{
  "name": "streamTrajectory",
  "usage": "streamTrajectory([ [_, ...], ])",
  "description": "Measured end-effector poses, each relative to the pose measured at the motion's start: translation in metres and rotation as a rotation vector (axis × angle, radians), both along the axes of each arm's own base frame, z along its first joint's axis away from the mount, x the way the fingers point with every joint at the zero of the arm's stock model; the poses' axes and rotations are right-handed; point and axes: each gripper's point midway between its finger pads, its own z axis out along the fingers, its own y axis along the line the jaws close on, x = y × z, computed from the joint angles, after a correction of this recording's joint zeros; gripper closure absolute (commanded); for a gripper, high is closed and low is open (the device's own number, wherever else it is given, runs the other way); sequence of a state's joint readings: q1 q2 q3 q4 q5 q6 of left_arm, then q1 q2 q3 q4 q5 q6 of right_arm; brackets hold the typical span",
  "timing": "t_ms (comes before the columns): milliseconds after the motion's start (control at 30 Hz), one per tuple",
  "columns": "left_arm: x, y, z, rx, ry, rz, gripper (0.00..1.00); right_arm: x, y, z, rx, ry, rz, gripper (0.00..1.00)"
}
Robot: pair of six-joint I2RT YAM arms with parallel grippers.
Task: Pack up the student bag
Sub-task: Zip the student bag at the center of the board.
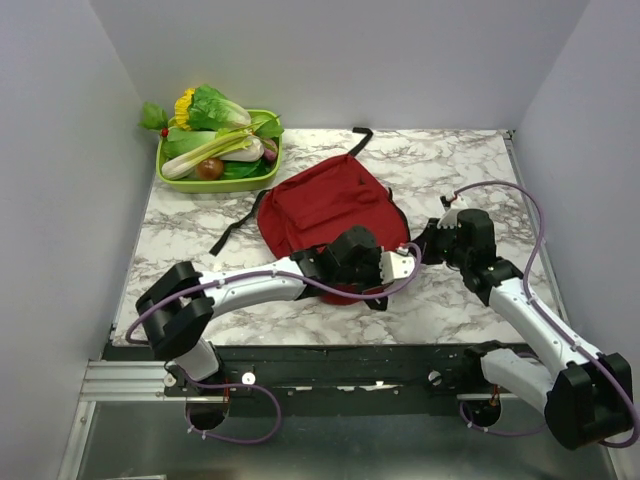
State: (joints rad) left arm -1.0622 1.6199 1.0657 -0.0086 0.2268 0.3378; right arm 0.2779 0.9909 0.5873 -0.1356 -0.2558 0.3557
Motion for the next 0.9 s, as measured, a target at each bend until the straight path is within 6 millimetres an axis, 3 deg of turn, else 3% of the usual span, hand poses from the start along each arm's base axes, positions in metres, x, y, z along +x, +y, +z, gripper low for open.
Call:
streamTrajectory([
  [233,-0.028,0.032,0.01,0.052,0.008,-0.101,1.0,0.016,-0.011,-0.007,-0.02,0.029,-0.016,0.99],
  [500,-0.076,0.082,0.008,0.121,0.05,-0.291,1.0,0.038,0.002,-0.003,0.005,0.035,0.035,0.99],
  [700,-0.098,0.109,0.003,0.142,0.044,-0.375,1.0,0.052,0.012,-0.006,0.028,0.046,0.073,1.0],
  [733,-0.099,0.11,0.003,0.141,0.041,-0.377,0.98,0.052,0.013,-0.007,0.032,0.049,0.079,0.99],
  [833,-0.098,0.111,0.004,0.139,0.041,-0.366,0.68,0.051,0.016,-0.006,0.044,0.051,0.091,0.99],
  [867,-0.097,0.111,0.004,0.139,0.043,-0.355,0.52,0.05,0.016,-0.004,0.049,0.049,0.092,0.99],
  [900,-0.095,0.11,0.004,0.138,0.047,-0.338,0.45,0.05,0.016,-0.001,0.052,0.042,0.092,0.94],
])
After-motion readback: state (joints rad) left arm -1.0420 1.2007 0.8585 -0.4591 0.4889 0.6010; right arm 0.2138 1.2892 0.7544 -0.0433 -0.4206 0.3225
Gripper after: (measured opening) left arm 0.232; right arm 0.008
